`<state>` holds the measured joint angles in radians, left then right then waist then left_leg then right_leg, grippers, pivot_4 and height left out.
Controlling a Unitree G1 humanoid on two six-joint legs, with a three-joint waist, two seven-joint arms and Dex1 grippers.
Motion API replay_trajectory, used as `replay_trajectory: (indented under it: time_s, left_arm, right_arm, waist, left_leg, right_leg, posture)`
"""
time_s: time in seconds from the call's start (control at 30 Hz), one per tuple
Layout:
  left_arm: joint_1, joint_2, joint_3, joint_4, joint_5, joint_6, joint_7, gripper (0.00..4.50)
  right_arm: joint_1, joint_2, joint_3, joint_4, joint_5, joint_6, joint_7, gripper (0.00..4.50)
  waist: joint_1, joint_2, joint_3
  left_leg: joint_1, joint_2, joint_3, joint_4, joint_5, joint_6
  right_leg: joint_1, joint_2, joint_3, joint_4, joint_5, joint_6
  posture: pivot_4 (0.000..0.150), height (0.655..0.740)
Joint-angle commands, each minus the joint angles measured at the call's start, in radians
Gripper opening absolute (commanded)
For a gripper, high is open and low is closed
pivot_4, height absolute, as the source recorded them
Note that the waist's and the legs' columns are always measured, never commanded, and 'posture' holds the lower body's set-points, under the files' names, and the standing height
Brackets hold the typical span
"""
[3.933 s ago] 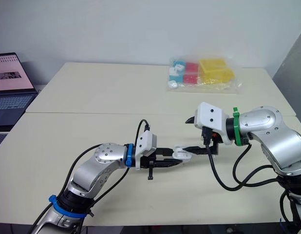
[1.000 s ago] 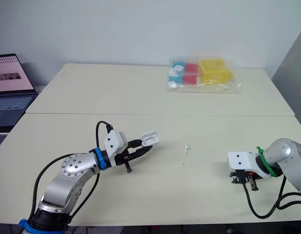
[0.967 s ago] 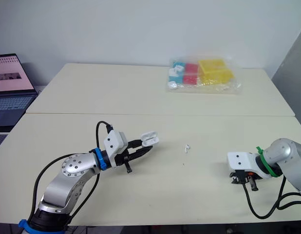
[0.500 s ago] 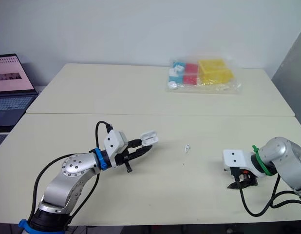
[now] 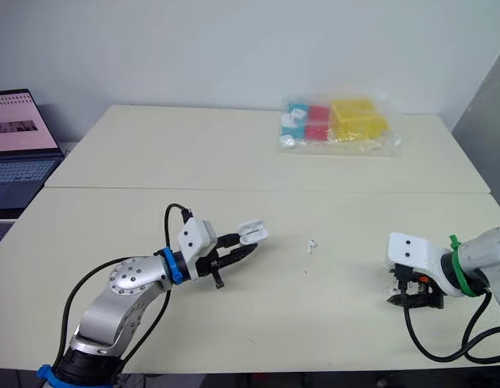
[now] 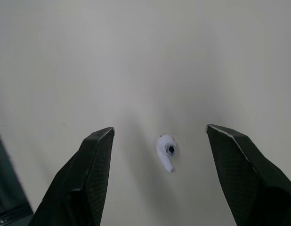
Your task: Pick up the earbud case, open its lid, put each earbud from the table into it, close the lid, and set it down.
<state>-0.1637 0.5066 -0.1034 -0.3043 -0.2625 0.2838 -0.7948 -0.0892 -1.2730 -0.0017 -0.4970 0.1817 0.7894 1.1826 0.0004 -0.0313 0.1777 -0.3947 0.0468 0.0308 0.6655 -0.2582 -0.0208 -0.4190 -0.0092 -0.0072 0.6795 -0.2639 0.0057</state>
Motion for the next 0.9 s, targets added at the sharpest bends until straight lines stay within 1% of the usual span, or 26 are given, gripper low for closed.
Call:
replay_trajectory:
  time_s: [0.03, 0.17, 0.3, 0.53, 0.7, 0.9]
  left_arm:
    - [-0.014, -0.006, 0.000, -0.016, 0.005, -0.029, 0.008, 0.80]
    - [-0.016, -0.007, 0.000, -0.012, 0.008, -0.035, 0.008, 0.80]
    - [-0.017, -0.009, -0.003, -0.011, 0.012, -0.040, 0.008, 0.80]
    - [-0.025, -0.015, -0.011, -0.001, 0.016, -0.051, 0.007, 0.80]
    - [-0.026, -0.016, -0.012, 0.003, 0.017, -0.056, 0.007, 0.80]
    - [-0.025, -0.020, -0.017, 0.001, 0.018, -0.055, 0.010, 0.80]
  right_arm:
    - [0.009, -0.002, -0.012, 0.042, -0.047, -0.066, -0.056, 3.24]
    - [0.004, 0.004, -0.008, 0.072, -0.047, -0.098, -0.061, 3.24]
    - [-0.004, 0.008, 0.001, 0.077, -0.011, -0.075, -0.029, 3.24]
    - [-0.083, 0.036, 0.088, 0.157, -0.080, -0.133, -0.054, 3.24]
    - [-0.119, 0.055, 0.104, 0.185, -0.083, -0.129, -0.054, 3.24]
    - [-0.120, 0.061, 0.115, 0.202, -0.099, -0.144, -0.057, 3.24]
  waist:
    - [-0.001, 0.000, 0.000]
    - [-0.001, 0.000, 0.000]
    - [-0.001, 0.000, 0.000]
    - [-0.002, 0.000, 0.000]
    - [-0.002, 0.000, 0.000]
    - [-0.002, 0.000, 0.000]
  left_leg:
    - [0.000, 0.000, 0.000, 0.000, 0.000, 0.000]
    - [0.000, 0.000, 0.000, 0.000, 0.000, 0.000]
    - [0.000, 0.000, 0.000, 0.000, 0.000, 0.000]
    - [0.000, 0.000, 0.000, 0.000, 0.000, 0.000]
    - [0.000, 0.000, 0.000, 0.000, 0.000, 0.000]
    - [0.000, 0.000, 0.000, 0.000, 0.000, 0.000]
  right_leg:
    - [0.000, 0.000, 0.000, 0.000, 0.000, 0.000]
    - [0.000, 0.000, 0.000, 0.000, 0.000, 0.000]
    - [0.000, 0.001, 0.000, 0.000, 0.000, 0.000]
    - [0.000, 0.001, 0.000, 0.000, 0.000, 0.000]
    - [0.000, 0.001, 0.000, 0.000, 0.000, 0.000]
    - [0.000, 0.001, 0.000, 0.000, 0.000, 0.000]
  posture:
    - [0.150, 0.7400]
    - [0.150, 0.7400]
    - [0.150, 0.7400]
    - [0.150, 0.7400]
    - [0.150, 0.7400]
    - [0.150, 0.7400]
